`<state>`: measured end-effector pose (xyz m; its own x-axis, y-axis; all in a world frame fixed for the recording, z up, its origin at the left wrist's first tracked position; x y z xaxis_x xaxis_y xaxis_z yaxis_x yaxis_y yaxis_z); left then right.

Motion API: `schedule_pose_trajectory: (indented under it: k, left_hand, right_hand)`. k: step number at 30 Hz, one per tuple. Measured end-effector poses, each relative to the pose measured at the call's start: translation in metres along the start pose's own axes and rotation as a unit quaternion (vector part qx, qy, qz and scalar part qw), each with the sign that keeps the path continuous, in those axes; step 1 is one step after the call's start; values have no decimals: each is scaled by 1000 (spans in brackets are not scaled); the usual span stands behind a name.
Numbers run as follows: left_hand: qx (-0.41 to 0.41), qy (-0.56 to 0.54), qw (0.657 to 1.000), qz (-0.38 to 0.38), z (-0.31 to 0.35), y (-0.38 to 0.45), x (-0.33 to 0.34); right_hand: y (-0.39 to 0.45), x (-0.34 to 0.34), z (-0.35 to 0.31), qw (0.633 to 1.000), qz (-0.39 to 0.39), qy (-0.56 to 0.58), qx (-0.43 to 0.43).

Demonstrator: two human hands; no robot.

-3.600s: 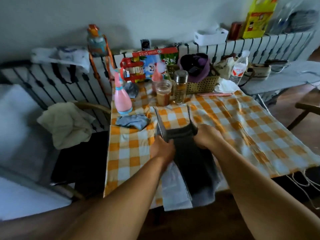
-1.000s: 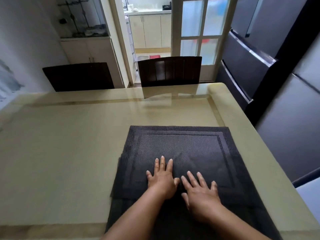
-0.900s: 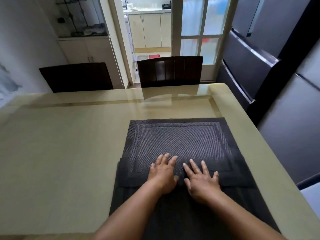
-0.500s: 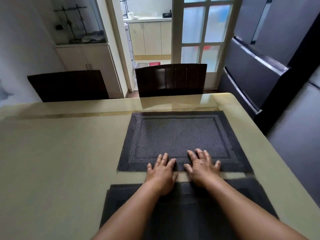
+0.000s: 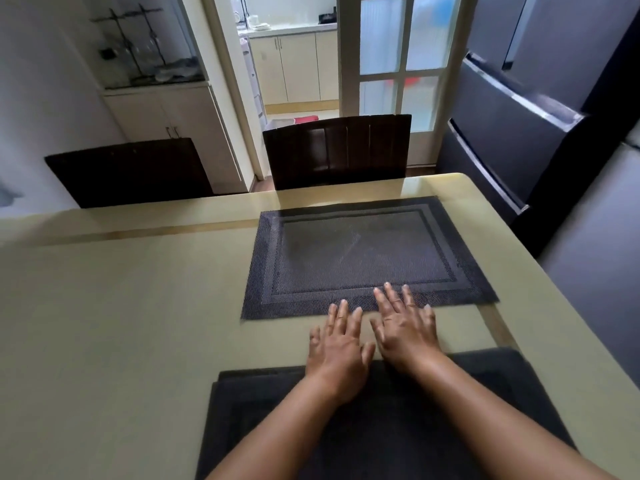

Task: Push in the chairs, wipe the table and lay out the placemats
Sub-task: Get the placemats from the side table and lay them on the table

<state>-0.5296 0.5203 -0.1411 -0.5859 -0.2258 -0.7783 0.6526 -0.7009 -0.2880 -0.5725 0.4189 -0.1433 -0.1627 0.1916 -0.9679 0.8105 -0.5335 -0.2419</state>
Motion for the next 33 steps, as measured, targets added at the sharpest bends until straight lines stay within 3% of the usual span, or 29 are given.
schedule_pose_trajectory:
  k: [4,7,12,15,17,19,23,33]
  left_hand:
    - [0,-10,1000,16,8,-74,29]
    - [-33,-5,999,43,-1,-135,56]
    - [-46,65,997,-7,-27,-194,88]
    - [-67,40,997,-28,-47,-209,66]
    - [-33,59,998,7,-62,-211,50]
    - [-54,49,997,13,-89,-217,31]
    - [-88,52,994,25,-148,-230,-10]
    - [-94,43,992,71,-270,-269,-112]
  right_hand:
    - [-64,13,-17,998,0,63,-26]
    - [-123,20,-25,997,18,46,-52]
    - [-194,38,-38,994,4,-20,-110]
    - [-214,38,-56,989,22,-57,-136]
    - [-220,37,-71,986,28,-78,-142]
    - [-231,27,-100,978,32,-105,-180]
    - [-239,55,-158,953,-79,-121,-267]
    - [-201,76,-354,952,-103,-107,-269]
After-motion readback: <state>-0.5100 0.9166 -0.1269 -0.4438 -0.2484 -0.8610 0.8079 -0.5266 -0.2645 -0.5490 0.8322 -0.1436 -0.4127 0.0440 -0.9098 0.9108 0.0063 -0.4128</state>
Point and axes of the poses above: each hand's wrist, its own y-axis towards the middle knuckle, its own x-axis out of the palm, z = x × y, the point moved 7 cm from there along y, towards the middle knuckle, and after that the axes turned 14 degrees about -y, right-handed, at the moved point
